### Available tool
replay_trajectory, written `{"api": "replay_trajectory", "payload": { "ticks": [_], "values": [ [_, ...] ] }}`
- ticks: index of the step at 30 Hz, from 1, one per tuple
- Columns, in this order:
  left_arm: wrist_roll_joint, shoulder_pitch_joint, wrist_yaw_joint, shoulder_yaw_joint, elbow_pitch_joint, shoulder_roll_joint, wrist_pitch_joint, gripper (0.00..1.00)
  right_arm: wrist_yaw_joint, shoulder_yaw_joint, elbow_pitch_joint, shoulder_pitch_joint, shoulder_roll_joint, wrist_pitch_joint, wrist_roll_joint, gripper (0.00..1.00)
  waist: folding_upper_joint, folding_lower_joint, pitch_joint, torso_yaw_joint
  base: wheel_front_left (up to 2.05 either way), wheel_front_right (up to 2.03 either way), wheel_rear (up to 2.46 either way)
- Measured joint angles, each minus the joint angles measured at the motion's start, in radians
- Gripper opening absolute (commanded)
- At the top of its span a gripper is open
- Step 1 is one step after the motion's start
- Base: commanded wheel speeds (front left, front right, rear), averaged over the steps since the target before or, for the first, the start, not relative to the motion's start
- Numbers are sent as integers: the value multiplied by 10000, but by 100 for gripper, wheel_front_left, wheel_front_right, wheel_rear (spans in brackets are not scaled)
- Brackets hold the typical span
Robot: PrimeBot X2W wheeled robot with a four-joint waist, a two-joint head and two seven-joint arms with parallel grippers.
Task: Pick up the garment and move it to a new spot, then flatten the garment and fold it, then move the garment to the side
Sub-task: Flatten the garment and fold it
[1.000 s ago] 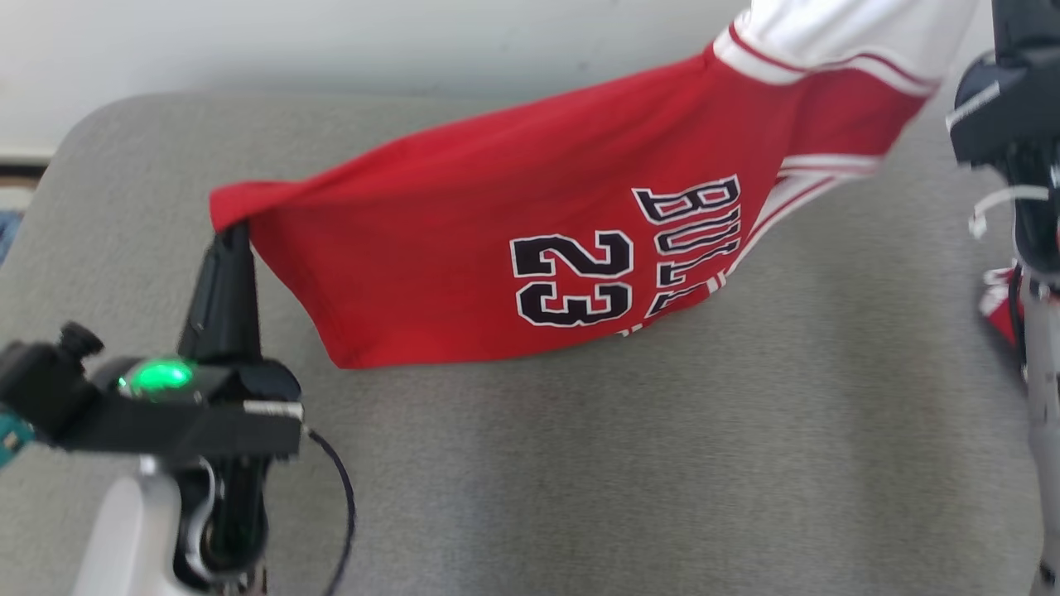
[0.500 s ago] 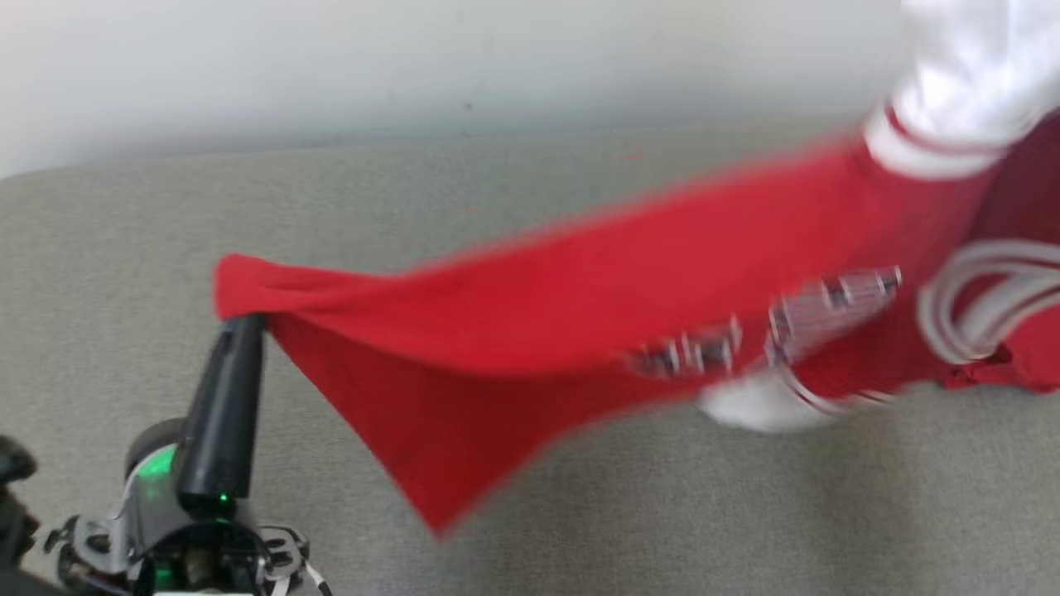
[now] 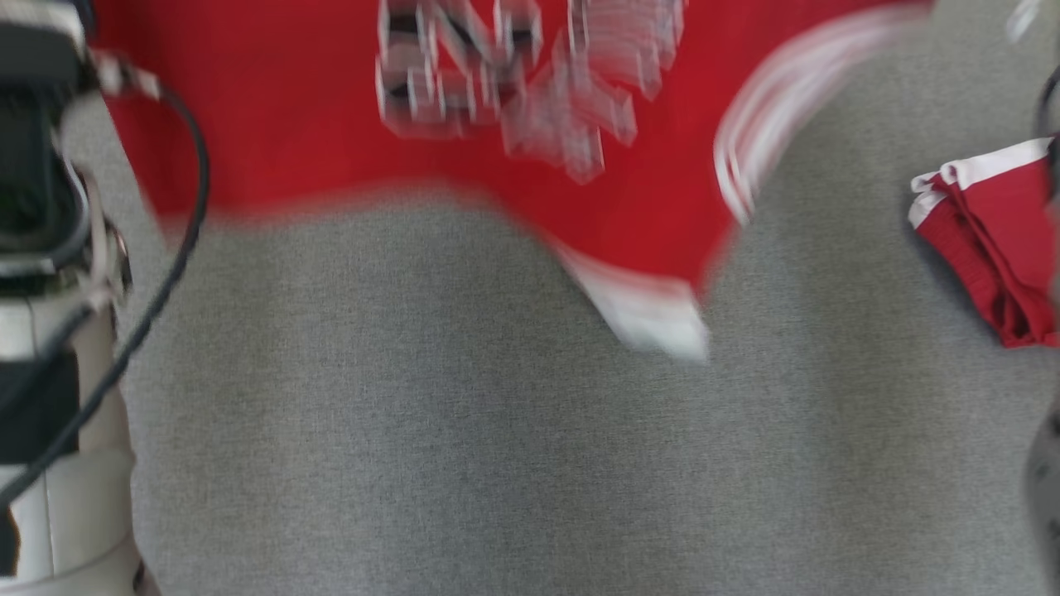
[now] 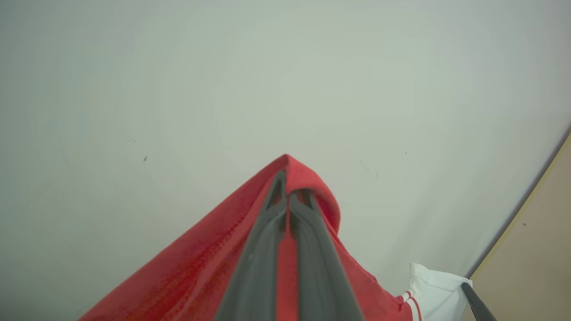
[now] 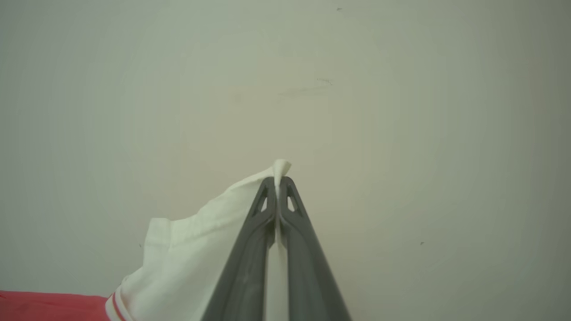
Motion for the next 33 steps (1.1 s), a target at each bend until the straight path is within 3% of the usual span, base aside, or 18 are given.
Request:
{"api": "replay_trajectory", "payload": {
  "ticks": [6, 7, 12, 20, 33],
  "values": [
    [58, -375, -472, -267, 169, -29, -257, 0, 422, 263, -157, -731, -437, -328, -136, 0, 0, -2, 273, 224, 0, 0, 0],
    [270, -35, -719, -619, 468, 153, -244, 0, 627, 516, -276, -436, -416, -320, -121, 0, -1, -2, 347, 294, 0, 0, 0],
    [629, 1397, -1104, -1074, 1356, 550, -180, 0, 857, 982, -405, 1308, -499, -209, -117, 0, 0, -2, 482, 371, 0, 0, 0],
    [826, 3213, -1417, -1480, 3133, 1097, -150, 0, 966, 1175, -456, 4614, -633, -36, 314, 0, 0, -4, 520, 213, 0, 0, 0],
    [825, 4775, -1603, -1760, 3946, 1465, -382, 0, 1026, 1187, -1139, 7283, -1081, -29, 731, 0, -3, -7, -268, -72, 0, 0, 0]
  ]
}}
